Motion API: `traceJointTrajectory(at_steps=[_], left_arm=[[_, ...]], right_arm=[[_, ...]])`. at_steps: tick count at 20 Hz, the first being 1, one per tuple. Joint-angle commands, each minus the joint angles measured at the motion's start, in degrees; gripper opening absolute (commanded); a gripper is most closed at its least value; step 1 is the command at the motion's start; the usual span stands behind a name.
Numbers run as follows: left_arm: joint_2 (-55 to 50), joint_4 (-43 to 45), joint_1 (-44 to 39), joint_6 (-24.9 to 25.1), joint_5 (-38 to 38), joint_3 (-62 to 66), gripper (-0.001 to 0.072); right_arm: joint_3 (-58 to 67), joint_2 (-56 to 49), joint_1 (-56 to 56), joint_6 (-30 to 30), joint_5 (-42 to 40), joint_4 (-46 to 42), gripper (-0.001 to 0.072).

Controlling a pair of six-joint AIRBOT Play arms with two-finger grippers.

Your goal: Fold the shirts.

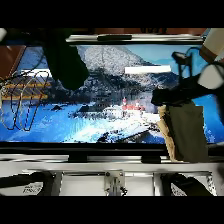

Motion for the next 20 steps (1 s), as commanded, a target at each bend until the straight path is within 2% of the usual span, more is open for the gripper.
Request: traceJointTrajectory(at_steps=[1, 4, 7, 10, 12, 13, 15, 16, 18, 20], left_arm=[[14.21, 0.24, -6.08, -1.27, -3.74, -4.24, 0.0029], [19.8, 0.24, -12.92, -4.39, -7.82, -14.1, 0.003], [20.98, 0.24, -19.89, -8.13, -5.86, -27.8, 0.003], [19.82, -1.53, -27.21, -15.96, 5.42, -43.95, 0.0031], [17.9, -6.49, -31.36, -17.03, 13.97, -50.97, 0.0034], [16.65, -7.8, -32.72, -17.03, 15.45, -52.15, 0.0106], [15.28, -7.41, -32.76, -14.49, 13.66, -51.54, 0.0608], [15.41, -5.68, -31.19, -11.82, 10.82, -50.69, 0.0654], [15.54, 3.65, -25.53, -8.57, 0.04, -47.6, 0.0653], [15.47, 14.8, -17.68, -8.44, -6.97, -46.88, 0.0654]], right_arm=[[0.04, 13.46, 0.0, 1.97, -0.55, -4.76, 0.0549], [0.02, 22.4, 0.0, 5.95, -0.66, -5.66, 0.0549], [0.02, 26.36, 0.0, 10.03, 1.2, -5.95, 0.0549], [-1.6, 25.83, 0.0, 10.21, 3.04, -5.97, 0.0549], [-4.83, 24.39, 0.0, 10.25, 2.45, -5.88, 0.0549], [-6.54, 23.39, 0.0, 10.45, 2.05, -5.44, 0.0549], [-9.97, 20.72, 0.0, 10.4, 0.55, -3.34, 0.0549], [-11.43, 19.04, 0.02, 10.34, -0.48, -1.97, 0.0549], [-13.81, 15.52, 0.02, 9.14, -2.54, 1.75, 0.0549], [-15.56, 11.58, 0.02, 8.15, -4.11, 6.29, 0.0549]])
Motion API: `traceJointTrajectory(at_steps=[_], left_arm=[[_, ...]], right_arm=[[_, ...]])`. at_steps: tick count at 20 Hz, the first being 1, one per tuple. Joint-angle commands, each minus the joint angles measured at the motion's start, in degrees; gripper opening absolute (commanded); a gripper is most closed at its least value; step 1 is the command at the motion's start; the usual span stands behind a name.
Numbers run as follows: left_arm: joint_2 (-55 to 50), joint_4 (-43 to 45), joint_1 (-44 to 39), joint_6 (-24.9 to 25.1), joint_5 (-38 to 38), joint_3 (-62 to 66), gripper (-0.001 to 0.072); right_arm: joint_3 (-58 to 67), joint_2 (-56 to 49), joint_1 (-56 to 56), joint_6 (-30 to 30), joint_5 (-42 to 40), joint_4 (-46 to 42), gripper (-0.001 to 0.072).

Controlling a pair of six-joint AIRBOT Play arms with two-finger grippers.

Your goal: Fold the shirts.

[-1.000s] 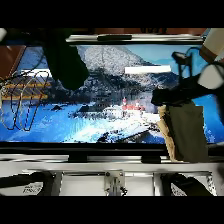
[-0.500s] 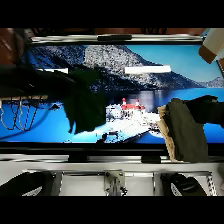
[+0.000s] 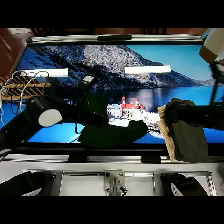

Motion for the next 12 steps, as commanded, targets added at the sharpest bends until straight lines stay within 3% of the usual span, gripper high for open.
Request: traceJointTrajectory(at_steps=[1, 3, 6, 12], left_arm=[[-0.7, 13.62, 12.15, 2.38, -10.21, 0.31, 0.0654], [-2.86, 8.9, 22.25, 2.8, -8.85, -0.68, 0.0655], [-10.01, -3.43, 32.94, 8.35, -5.27, -0.7, 0.0656], [-25.59, -15.02, 36.48, 15.39, 1.86, 0.02, 0.0638]], right_arm=[[-3.69, -6.49, 0.02, -2.08, -3.28, 8.52, 0.055], [-4.74, -10.4, 0.02, -3.28, -4.63, 11.43, 0.055], [-5.11, -15.91, 0.02, -4.28, -6.01, 11.47, 0.0549], [-5.11, -22.25, 0.02, -4.26, -6.25, 11.5, 0.0549]])
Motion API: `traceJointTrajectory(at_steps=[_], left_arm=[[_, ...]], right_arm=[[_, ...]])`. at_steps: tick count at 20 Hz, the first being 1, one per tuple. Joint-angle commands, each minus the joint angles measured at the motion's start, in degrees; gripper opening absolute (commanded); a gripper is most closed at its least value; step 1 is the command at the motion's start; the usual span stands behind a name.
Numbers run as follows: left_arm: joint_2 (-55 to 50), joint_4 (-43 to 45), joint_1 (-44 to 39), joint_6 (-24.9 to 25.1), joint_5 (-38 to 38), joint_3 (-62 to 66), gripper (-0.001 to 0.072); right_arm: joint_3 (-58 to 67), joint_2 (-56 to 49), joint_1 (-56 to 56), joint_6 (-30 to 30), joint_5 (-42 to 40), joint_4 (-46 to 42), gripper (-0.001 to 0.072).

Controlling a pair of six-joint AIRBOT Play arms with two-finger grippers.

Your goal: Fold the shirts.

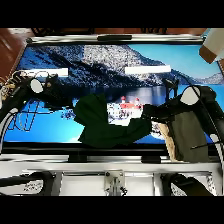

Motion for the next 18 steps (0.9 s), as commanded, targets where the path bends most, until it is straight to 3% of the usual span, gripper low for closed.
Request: traceJointTrajectory(at_steps=[1, 7, 10, 12, 18], left_arm=[[-8.02, -8.98, 2.25, 5.22, 4.83, 0.72, 0.0586], [-11.98, -18.51, 1.51, 7.34, 10.75, 0.96, 0.0563], [-12.22, -19.1, 1.49, 7.37, 10.71, 1.2, 0.0119], [-12.17, -19.08, 1.6, 8.17, 9.29, 2.51, 0.0035], [-10.78, -19.08, 1.57, 10.32, 5.49, 5.81, 0.0031]], right_arm=[[-0.09, -3.23, 0.02, -0.22, -0.57, 0.28, 0.0549], [-0.09, -7.41, 0.02, -0.2, -3.52, -0.55, 0.055], [-0.09, -11.45, 0.02, -0.46, -3.5, -0.46, 0.0549], [-0.09, -14.51, 0.02, -1.11, -3.8, -0.28, 0.0549], [-0.09, -21.9, 0.48, -2.8, -8.55, 2.05, 0.055]])
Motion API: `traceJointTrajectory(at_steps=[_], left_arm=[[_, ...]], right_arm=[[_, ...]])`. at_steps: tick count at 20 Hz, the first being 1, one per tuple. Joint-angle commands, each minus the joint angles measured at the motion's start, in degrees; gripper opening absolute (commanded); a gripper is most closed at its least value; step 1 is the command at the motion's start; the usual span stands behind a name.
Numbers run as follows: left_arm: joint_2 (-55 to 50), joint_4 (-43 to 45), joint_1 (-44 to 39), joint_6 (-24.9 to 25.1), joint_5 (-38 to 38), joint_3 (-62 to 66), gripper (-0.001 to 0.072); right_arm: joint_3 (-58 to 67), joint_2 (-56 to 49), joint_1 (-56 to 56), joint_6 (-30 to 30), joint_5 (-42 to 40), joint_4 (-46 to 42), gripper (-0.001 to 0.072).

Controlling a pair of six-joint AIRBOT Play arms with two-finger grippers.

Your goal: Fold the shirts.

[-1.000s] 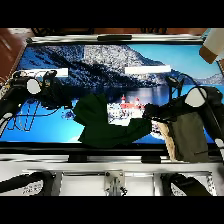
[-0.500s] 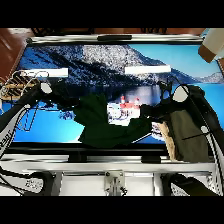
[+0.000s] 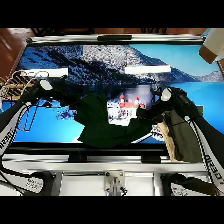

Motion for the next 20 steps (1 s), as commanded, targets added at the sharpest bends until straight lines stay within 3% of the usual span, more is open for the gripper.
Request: traceJointTrajectory(at_steps=[1, 3, 4, 5, 6, 9, 13, 16, 18, 20], left_arm=[[0.94, -0.22, 0.02, 0.72, -1.57, 1.03, 0.0031], [1.22, -0.22, 0.02, 0.72, -2.89, 1.05, 0.0031], [1.42, -0.2, 0.04, 0.72, -3.43, 1.05, 0.0031], [1.86, -0.13, 0.04, 0.81, -3.82, 1.11, 0.003], [2.84, 0.46, 0.11, 0.92, -4.02, 1.46, 0.003], [9.57, 4.76, 0.87, 0.9, -4.24, 4.98, 0.0029], [25.0, 9.99, 4.33, 0.76, -6.88, 19.04, 0.0029], [36.92, 9.99, 7.69, 0.0, -6.51, 30.62, 0.0029], [44.39, 10.05, 8.85, -0.83, -4.37, 35.71, 0.003], [51.19, 10.91, 8.96, -1.11, -0.63, 36.98, 0.0029]], right_arm=[[0.0, -4.26, 1.2, -1.44, -2.58, 2.27, 0.055], [0.0, -5.99, 3.45, -3.48, -3.06, 4.13, 0.0549], [0.0, -6.38, 4.61, -5.53, -2.97, 4.7, 0.0485], [0.04, -6.23, 5.64, -6.29, -2.54, 4.5, 0.0117], [0.15, -5.64, 5.88, -5.99, -2.03, 4.85, 0.0068], [3.65, 0.07, 4.96, -7.23, 1.22, 1.53, 0.0068], [17.92, 15.91, 1.6, -7.17, 0.85, -8.83, 0.0068], [28.39, 30.25, -0.35, -6.56, -9.7, -11.41, 0.0068], [30.36, 39.39, -0.31, -6.4, -19.85, -10.86, 0.0068], [30.36, 46.4, -0.31, -5.27, -24.83, -9.7, 0.0067]])
